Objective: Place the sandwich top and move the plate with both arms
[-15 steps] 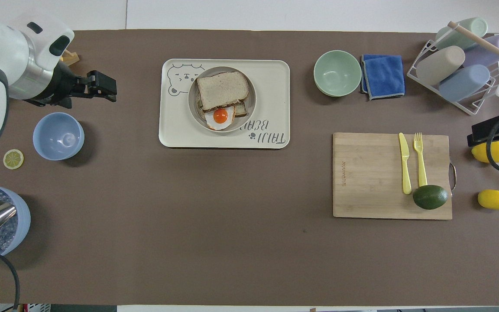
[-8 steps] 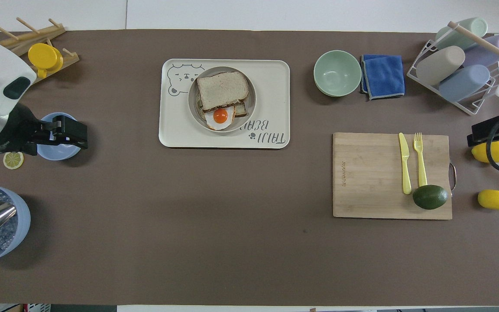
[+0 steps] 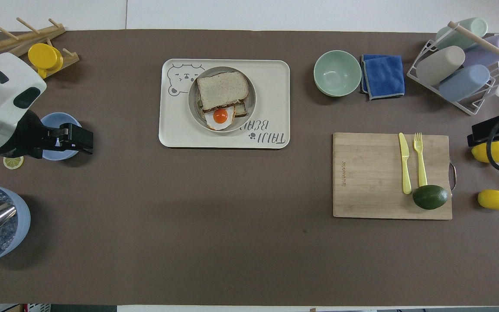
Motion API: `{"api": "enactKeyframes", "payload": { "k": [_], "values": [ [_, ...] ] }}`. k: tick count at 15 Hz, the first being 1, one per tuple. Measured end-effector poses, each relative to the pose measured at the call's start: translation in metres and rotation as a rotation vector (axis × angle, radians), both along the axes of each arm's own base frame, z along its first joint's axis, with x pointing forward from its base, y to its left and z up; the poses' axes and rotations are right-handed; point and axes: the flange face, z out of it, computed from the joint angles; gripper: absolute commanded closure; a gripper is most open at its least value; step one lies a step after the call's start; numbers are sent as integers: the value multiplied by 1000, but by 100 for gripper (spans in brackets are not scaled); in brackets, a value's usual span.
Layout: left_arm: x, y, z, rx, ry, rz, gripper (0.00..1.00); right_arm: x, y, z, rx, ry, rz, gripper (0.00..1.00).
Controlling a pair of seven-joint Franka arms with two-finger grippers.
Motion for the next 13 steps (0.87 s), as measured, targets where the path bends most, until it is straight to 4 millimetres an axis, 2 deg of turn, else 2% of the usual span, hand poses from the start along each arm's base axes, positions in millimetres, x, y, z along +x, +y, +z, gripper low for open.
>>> {"api": "enactKeyframes", "payload": {
  "k": [13],
  "values": [
    [0, 0, 0, -2, 3, -9, 0, 0, -1, 1, 0, -2, -1, 0]
  ]
}}
